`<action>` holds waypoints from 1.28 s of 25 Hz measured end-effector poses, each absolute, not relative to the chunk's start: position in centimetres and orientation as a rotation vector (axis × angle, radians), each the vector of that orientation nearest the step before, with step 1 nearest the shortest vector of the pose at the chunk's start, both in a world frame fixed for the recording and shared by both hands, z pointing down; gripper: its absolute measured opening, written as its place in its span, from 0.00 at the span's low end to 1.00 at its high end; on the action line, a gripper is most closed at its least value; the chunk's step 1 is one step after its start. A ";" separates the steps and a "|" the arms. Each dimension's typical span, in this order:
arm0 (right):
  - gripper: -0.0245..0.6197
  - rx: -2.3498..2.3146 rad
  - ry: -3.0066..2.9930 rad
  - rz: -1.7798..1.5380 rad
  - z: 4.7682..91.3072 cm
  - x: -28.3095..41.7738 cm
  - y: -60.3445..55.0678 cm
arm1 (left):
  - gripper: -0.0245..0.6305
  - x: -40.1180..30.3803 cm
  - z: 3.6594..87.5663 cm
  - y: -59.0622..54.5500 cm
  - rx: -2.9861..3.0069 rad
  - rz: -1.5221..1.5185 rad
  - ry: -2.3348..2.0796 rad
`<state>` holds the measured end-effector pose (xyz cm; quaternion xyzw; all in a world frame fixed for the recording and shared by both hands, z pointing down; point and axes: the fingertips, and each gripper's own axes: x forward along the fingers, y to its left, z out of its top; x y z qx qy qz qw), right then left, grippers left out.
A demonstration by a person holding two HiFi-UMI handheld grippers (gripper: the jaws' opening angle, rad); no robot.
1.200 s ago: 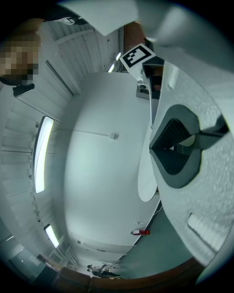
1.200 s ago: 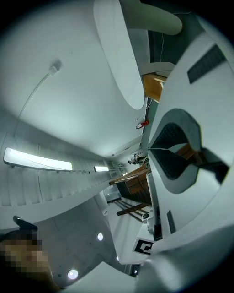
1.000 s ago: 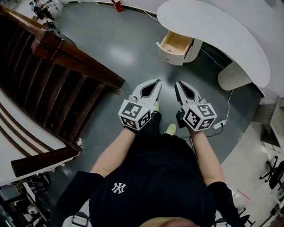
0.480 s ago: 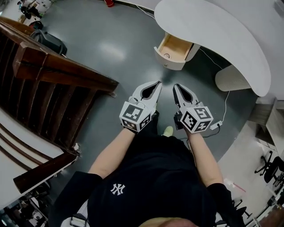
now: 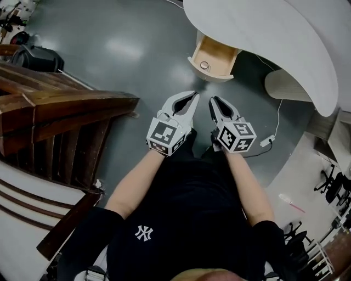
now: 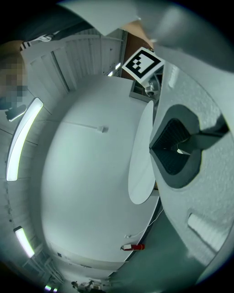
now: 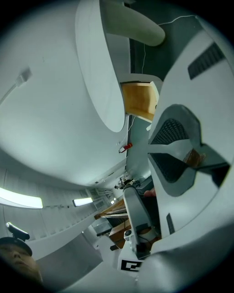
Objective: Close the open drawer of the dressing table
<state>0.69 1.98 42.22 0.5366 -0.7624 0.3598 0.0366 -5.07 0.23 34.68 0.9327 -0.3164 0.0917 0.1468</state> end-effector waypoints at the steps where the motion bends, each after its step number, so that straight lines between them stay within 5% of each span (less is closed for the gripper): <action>1: 0.14 1.654 -2.316 1.126 43.3 0.5 1.4 | 0.05 -5.2 35.2 -0.4 2.685 0.270 -0.898; 20: 0.22 1.812 -1.912 1.539 67.5 3.4 -5.6 | 0.05 -3.6 49.8 -7.8 2.593 0.414 -0.821; 32: 0.26 1.832 -1.858 1.585 74.8 2.0 -7.6 | 0.05 -4.1 53.7 -8.5 2.545 0.425 -0.837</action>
